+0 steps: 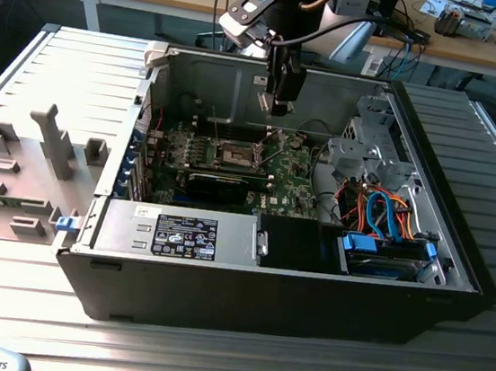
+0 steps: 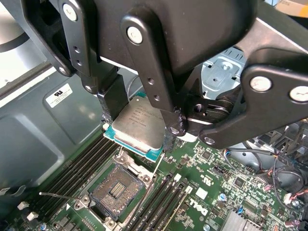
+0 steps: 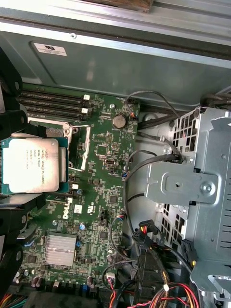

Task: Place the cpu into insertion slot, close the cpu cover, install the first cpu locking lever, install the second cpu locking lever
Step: 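Place the cpu into insertion slot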

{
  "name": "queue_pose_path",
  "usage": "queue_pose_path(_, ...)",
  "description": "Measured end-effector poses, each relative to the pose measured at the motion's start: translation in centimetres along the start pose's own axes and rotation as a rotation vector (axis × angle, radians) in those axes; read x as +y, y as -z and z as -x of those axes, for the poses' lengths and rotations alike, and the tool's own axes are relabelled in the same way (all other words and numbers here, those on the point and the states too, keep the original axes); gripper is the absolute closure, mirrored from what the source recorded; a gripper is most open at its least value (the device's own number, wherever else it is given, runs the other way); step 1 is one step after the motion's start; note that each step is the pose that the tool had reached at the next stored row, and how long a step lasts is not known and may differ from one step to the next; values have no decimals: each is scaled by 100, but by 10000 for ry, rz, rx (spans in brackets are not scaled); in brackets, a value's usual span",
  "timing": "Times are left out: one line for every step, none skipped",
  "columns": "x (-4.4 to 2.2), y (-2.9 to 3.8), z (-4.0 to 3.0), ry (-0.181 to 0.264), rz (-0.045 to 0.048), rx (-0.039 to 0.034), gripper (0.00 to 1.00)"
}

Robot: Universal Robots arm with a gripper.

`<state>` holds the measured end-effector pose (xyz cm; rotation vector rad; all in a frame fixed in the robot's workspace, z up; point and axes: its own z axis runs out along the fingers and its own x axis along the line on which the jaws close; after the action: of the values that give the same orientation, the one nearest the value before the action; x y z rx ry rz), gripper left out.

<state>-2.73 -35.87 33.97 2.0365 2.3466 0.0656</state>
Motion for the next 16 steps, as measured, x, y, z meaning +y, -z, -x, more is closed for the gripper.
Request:
queue_pose_path(0,0,0,-7,0,0,46)
queue_pose_path(0,0,0,-13,0,-1,46)
queue_pose_path(0,0,0,-16,0,-1,46)
queue_pose_path(0,0,0,-20,0,-1,46)
queue_pose_path(0,0,0,-24,0,-2,46)
queue_pose_path(0,0,0,-27,0,-2,46)
queue_pose_path(0,0,0,-32,0,-1,46)
queue_pose_path(0,0,0,-36,0,-2,46)
queue_pose_path(0,-1,0,-44,0,-2,46)
queue_pose_path(0,-1,0,-55,0,-3,46)
queue_pose_path(0,-1,0,-58,0,-3,46)
queue_pose_path(0,-1,0,-61,0,-3,46)
queue_pose_path(0,-1,0,-67,0,-4,46)
queue_pose_path(0,-1,0,-72,0,-4,46)
queue_pose_path(0,-1,0,-75,0,-4,46)
queue_pose_path(0,-1,0,-80,0,-4,46)
